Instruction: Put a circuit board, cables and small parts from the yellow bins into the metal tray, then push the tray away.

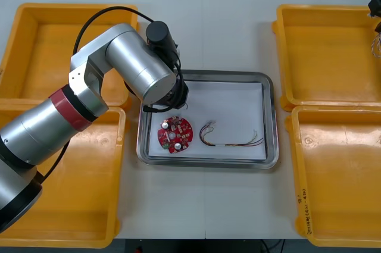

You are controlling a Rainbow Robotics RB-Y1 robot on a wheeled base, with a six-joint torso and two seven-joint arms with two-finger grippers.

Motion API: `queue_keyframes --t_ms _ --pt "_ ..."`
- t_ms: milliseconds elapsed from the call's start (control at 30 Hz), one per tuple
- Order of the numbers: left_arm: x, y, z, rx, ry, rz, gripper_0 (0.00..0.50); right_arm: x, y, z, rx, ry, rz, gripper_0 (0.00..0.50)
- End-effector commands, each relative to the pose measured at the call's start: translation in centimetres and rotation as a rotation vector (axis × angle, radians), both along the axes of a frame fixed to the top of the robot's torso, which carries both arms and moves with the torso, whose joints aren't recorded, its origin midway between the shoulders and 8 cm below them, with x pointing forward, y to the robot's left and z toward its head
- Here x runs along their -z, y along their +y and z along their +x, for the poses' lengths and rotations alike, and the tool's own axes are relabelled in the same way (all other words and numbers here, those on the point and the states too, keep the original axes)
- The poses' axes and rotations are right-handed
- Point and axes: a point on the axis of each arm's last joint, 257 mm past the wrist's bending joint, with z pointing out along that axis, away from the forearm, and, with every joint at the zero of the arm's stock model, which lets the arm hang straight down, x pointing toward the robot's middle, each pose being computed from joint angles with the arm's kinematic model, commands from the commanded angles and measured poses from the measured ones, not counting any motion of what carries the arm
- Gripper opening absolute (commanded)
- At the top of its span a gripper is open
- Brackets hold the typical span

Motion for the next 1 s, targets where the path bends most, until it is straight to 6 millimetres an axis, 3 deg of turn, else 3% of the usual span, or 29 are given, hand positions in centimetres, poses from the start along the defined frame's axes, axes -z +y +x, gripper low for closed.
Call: queue_keyframes --t_ms 33,67,133,167,200,267,467,700,833,1000 --pt "-2.2 -2.7 0.6 -0.003 -0.038 -0.049 0.004 -2.7 -2.3 -0.7 -0.079 -0.074 -0.1 0.0" --pt "-2.3 -2.8 0.6 -0.003 -0.04 -0.051 0.007 -3.0 -2.0 -0.7 -0.114 -0.087 -0.117 0.0" --pt "-2.3 -2.8 0.6 -0.004 -0.04 -0.052 0.091 -2.9 -1.2 -0.8 -0.16 -0.1 -0.123 0.0" --pt "-2.3 -2.8 0.7 -0.004 -0.041 -0.051 0.269 -2.9 -0.6 -0.9 -0.204 -0.114 -0.133 0.0" --pt "-2.4 -2.7 0.8 -0.005 -0.044 -0.048 0.37 -2.6 -0.2 -1.0 -0.235 -0.119 -0.137 0.0" --pt "-2.3 -2.6 0.8 -0.006 -0.045 -0.046 0.5 -2.3 0.7 -1.2 -0.29 -0.127 -0.144 0.0" --pt "-2.5 -2.6 0.9 -0.009 -0.049 -0.049 0.5 -1.3 4.5 -1.7 -0.503 -0.139 -0.173 0.0" --pt "-3.4 -2.4 1.3 -0.019 -0.052 -0.061 0.5 -1.3 10.3 -2.6 -0.766 -0.166 -0.265 0.0" --pt "-4.8 -1.8 1.4 -0.034 -0.045 -0.045 0.5 -1.6 13.6 -3.5 -0.871 -0.189 -0.303 0.0" --pt "-7.3 -0.9 1.2 -0.058 -0.025 -0.055 0.5 -1.5 16.5 -4.6 -0.978 -0.203 -0.286 0.0"
